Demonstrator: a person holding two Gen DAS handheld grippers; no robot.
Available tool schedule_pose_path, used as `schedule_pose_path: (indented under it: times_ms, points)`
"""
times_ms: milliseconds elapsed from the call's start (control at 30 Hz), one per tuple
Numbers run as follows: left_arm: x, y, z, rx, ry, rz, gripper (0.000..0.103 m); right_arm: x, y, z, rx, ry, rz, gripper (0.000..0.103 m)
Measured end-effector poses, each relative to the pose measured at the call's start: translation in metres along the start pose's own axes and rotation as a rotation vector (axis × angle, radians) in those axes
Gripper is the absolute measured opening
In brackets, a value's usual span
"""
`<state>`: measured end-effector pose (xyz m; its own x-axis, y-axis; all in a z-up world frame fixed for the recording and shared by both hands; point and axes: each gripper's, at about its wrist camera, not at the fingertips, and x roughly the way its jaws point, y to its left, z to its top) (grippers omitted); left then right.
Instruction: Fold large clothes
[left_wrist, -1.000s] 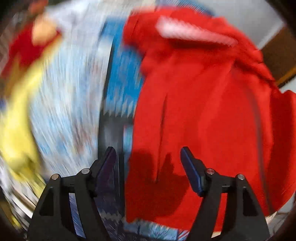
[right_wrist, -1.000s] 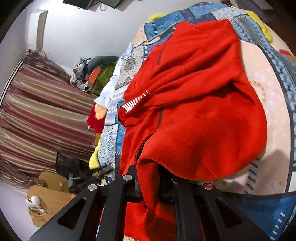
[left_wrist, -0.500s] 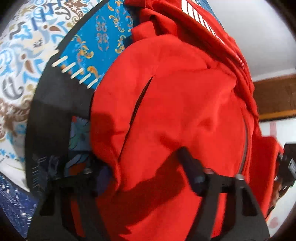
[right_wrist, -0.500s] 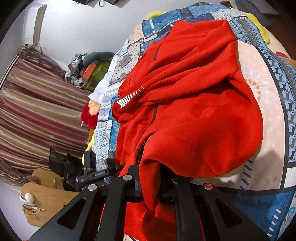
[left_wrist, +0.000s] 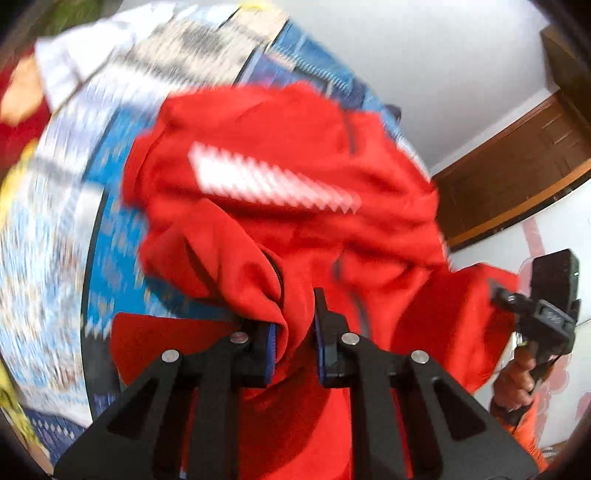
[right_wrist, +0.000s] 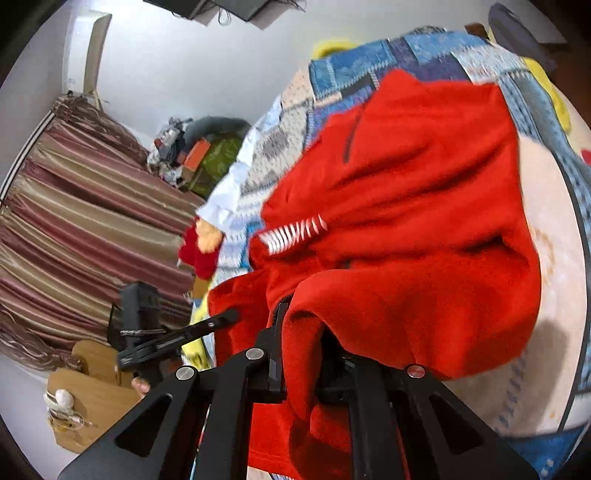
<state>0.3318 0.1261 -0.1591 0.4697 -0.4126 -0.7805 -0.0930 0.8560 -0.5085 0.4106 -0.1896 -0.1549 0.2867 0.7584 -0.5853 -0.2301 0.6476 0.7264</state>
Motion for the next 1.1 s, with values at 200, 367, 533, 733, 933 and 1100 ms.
schedule_pose_path:
  times_ms: [200,367,533,733,933,1100]
  points:
    - [-0.008,-0.02,0.089,-0.034,-0.117,-0.018,0.016,-0.001,-0.005,0.084,0.043,-0.136,-0.015,0.006]
    - [0.015,0.026,0.164,-0.223,-0.155,0.024,0.016,0.019,-0.039,0.167,0.117,-0.222,-0.129,0.006]
    - [0.086,0.104,0.222,-0.519,-0.115,0.023,0.016,0.075,-0.097,0.234,0.185,-0.212,-0.315,0.006]
    - [0.156,0.153,0.22,-0.595,-0.023,0.029,0.019,0.103,-0.142,0.25,0.174,-0.081,-0.284,0.007]
    - [0.159,0.129,0.215,-0.354,-0.055,0.122,0.021,0.07,-0.153,0.228,0.017,0.026,-0.394,0.007]
    - [0.148,0.114,0.216,-0.282,-0.046,0.184,0.025,0.023,-0.144,0.202,-0.058,-0.028,-0.588,0.007]
